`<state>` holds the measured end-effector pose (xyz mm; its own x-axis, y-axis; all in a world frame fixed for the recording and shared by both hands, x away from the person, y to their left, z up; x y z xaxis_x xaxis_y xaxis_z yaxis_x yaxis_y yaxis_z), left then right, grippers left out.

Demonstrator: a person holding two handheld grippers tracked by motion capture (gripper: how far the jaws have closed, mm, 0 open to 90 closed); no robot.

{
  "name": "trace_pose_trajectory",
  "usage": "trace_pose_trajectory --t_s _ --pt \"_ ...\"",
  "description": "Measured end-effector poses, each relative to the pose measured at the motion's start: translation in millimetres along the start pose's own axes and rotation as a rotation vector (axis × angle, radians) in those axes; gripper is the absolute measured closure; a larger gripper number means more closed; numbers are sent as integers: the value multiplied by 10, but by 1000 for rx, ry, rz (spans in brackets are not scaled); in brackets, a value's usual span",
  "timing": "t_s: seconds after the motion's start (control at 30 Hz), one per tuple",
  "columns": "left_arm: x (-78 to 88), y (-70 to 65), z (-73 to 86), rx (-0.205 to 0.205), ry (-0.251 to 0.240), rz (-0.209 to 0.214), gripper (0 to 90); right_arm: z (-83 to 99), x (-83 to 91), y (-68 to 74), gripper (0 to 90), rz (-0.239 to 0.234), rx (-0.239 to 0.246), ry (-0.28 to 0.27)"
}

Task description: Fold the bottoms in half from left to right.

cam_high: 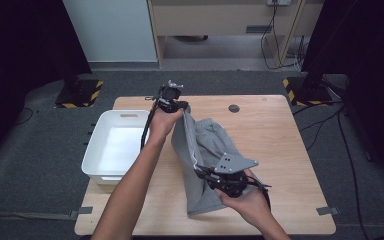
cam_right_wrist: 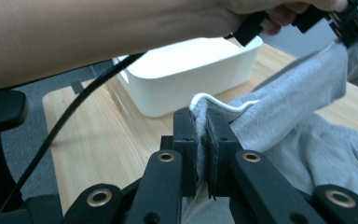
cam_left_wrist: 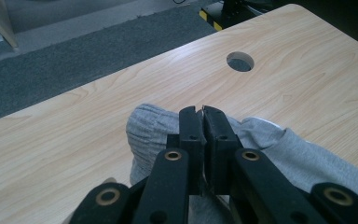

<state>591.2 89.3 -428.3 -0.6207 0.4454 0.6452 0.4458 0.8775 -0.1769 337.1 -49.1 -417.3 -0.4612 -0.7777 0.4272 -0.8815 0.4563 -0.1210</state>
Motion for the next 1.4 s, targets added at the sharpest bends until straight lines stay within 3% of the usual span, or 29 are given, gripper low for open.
trace_pose_trajectory --t_s 0.17,0.4,0.8,1.03,1.4 --pt "-25 -50 -20 -4 -5 4 867 121 95 -89 849 26 -27 6" --pt "-32 -166 -94 -22 -19 18 866 115 198 -139 847 45 -27 -2" --pt "-341 -369 -4 -40 14 37 866 351 334 -242 847 86 -22 50" --pt "-480 -525 37 -56 18 61 866 572 417 -354 847 104 -75 66" --pt "-654 -589 138 -67 49 49 865 829 457 -445 844 119 -90 119"
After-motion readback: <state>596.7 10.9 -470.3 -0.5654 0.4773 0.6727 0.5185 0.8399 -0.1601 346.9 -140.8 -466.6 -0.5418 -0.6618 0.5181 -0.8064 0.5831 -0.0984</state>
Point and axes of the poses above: each handheld gripper's, and its own axes: x roughly backward along the jaws, z roughly out of its underside, y roughly to its left, the point moved 6 cm from there along -x, roughly forward along the jaws, and after that the axes turned 9 degrees about x, right-handed, at the moved point
